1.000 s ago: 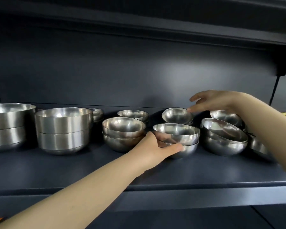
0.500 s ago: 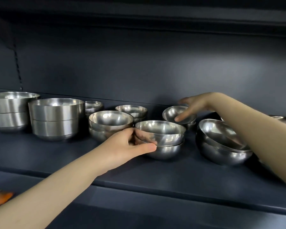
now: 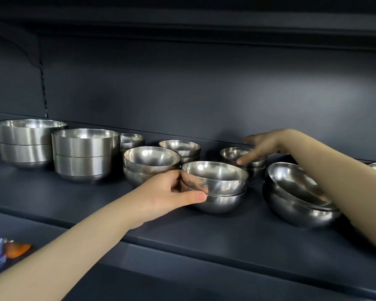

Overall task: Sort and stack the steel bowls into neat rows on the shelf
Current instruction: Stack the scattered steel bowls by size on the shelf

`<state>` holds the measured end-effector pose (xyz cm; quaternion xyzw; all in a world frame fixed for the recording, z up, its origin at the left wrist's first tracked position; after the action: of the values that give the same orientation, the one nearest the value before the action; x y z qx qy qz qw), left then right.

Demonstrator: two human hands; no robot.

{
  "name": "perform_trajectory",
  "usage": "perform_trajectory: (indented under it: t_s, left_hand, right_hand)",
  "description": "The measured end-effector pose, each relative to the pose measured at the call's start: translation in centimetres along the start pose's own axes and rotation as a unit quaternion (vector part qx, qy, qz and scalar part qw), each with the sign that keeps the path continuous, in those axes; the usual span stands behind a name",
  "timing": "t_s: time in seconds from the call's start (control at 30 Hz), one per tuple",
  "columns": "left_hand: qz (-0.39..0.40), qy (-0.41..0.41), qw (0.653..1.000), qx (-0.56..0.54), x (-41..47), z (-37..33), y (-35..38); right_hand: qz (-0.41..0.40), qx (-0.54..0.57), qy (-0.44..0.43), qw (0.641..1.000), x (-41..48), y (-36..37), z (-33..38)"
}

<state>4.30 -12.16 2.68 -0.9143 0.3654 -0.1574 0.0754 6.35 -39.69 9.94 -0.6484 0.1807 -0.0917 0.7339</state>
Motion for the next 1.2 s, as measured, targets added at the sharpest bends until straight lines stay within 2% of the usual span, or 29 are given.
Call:
perform_trajectory:
  t_s: [0.6,0.93,1.2]
  left_hand:
    - [0.019,0.02,1.0,-0.014,0.2,0.2,0.0]
    - [0.018,0.004,1.0,-0.001,0.1,0.3,-0.1]
    - [0.007,0.014,1.0,0.018,0.3,0.6,-0.2]
  right_hand:
    - [0.017,0.032,0.003,0.999,0.7,0.1,-0.3]
    - [0.021,0.06,0.001,0.998,0.2,-0.1,0.0]
    - [0.015,0.042,-0.007,0.999,-3.2,-0.2,0.6]
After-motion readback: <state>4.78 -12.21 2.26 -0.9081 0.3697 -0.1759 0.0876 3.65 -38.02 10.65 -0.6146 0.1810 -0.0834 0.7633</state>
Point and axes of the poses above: each hand's wrist, its own x-axis towards the middle knuckle, its own y-axis out of the palm, z = x × y, the point moved 7 cm from there along x, towards the middle knuckle, and after that the axes turned 8 degrees about -x, right-handed, at the moved point
